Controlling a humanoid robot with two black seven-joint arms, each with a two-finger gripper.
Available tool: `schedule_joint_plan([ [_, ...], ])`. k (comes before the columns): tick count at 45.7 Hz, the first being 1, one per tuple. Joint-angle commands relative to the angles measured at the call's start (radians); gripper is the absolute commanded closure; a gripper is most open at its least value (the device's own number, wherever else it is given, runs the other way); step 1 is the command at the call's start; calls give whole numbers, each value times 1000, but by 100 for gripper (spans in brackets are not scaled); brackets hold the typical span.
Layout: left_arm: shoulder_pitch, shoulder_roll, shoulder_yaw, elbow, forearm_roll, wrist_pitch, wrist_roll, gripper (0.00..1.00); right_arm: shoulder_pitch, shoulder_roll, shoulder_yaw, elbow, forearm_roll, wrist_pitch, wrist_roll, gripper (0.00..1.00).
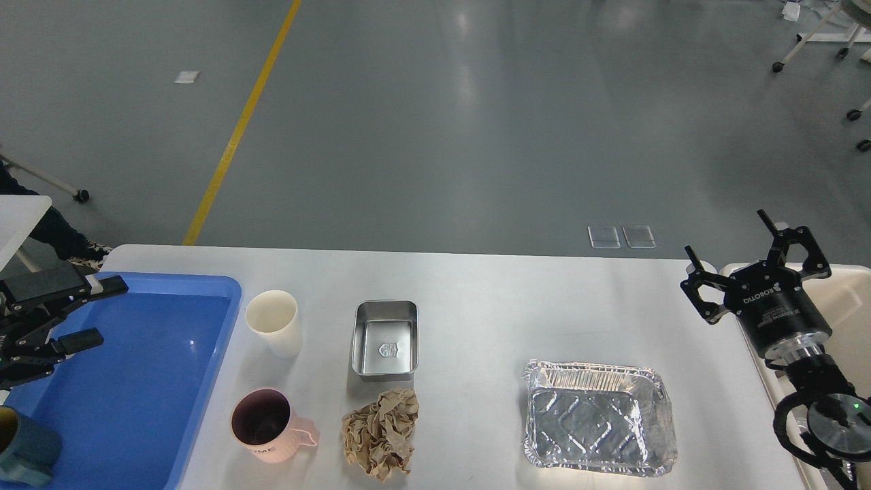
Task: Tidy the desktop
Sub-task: 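Lower the left gripper into the blue bin toward the pink mug, then reach the left gripper to the pink mug and grasp it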
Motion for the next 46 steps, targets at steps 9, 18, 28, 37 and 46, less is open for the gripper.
schedule_joint_plan([
  [9, -13, -3, 30, 5, 16, 39, 181, 3, -9, -4, 0, 1, 1, 2, 0, 0],
  [18, -22, -93, 42, 69, 191, 5, 215, 3, -16, -6, 1, 4, 1, 2, 0, 0],
  [28, -212, -337, 158, 189, 466, -102, 195, 3, -17, 2, 0, 8, -1, 2, 0, 0],
  [37, -468, -431, 433, 266, 533, -99, 155, 3, -34, -6, 3, 12, -1, 2, 0, 0],
  [46, -585, -506, 613, 293, 572, -59, 157, 3, -42, -10, 4, 12, -1, 2, 0, 0],
])
